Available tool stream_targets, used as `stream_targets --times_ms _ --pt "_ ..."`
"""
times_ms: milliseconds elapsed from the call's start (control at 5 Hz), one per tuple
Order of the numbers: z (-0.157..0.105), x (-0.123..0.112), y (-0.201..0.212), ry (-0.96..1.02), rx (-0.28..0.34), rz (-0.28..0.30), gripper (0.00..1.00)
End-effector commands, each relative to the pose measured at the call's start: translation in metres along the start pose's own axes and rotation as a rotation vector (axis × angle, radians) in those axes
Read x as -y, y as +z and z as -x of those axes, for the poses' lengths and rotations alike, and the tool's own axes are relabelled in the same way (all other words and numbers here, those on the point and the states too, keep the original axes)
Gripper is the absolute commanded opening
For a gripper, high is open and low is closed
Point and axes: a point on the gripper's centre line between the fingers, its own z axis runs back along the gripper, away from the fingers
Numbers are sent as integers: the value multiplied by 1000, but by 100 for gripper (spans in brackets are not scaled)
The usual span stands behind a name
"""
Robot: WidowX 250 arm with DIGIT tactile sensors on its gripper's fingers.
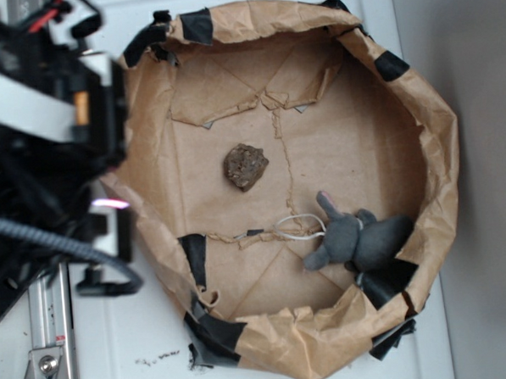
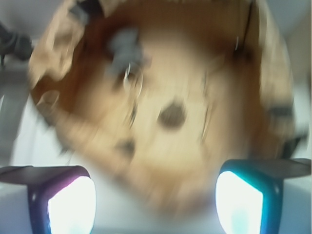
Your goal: Grab the gray animal.
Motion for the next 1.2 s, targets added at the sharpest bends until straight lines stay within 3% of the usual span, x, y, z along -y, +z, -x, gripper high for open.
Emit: stream_targets --times_ms 0,200,400,600,800,1000 --pt "-81 -2 -63 -81 30 61 100" --pt "-98 14 -94 -103 14 72 100" --pt "-115 54 -116 -168 26 106 100" --pt "-112 84 -144 -218 0 124 100" --pt "-108 73 -175 -248 -44 67 100" --pt "-106 53 -177 -221 -43 56 0"
